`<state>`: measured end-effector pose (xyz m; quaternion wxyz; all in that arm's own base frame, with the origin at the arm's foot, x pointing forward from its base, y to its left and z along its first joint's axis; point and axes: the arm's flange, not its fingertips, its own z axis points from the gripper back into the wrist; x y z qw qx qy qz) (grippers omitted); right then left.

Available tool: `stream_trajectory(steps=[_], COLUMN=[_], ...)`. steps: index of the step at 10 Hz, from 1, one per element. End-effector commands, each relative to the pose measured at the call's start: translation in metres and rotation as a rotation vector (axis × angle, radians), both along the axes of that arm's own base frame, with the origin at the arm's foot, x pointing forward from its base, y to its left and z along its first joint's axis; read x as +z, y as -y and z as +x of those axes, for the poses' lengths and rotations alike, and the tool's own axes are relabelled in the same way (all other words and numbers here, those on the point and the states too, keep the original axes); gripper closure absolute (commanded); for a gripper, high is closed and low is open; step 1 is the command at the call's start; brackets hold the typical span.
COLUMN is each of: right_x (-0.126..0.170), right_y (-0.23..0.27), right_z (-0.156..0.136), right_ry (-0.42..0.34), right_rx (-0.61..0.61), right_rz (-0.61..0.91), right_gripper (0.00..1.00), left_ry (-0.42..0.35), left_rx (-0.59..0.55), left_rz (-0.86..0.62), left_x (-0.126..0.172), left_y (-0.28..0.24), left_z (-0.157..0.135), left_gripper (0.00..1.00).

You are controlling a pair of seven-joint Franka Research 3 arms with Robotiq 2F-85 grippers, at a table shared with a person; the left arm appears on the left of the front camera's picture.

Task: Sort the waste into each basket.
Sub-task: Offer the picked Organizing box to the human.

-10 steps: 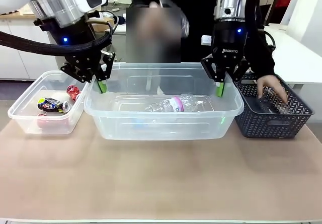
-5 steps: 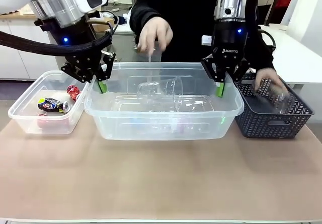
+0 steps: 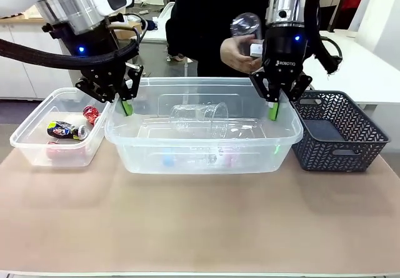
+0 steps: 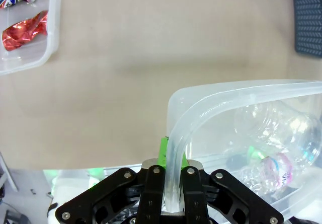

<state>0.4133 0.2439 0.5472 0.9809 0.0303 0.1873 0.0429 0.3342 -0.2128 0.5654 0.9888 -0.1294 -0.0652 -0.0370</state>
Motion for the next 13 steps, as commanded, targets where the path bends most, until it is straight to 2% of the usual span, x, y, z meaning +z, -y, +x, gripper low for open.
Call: stream_trajectory(steps=[1,13], right_x=[0.0011,0.0011], right_y=[-0.0010,-0.0010], right_z=[-0.0029,-0.0029], right_ry=[-0.002,-0.002], right_rx=[0.007,0.007], right_rz=[0.003,0.003], right_gripper=[1.00,1.00], left_ry=[0.012,0.012], left_rx=[0.019,0.019], left_rz=[0.012,0.012], left_x=[0.0015,0.0015], left_y=[-0.0030,-0.0030], left_z=[-0.0019,-0.0019], left_gripper=[1.00,1.00])
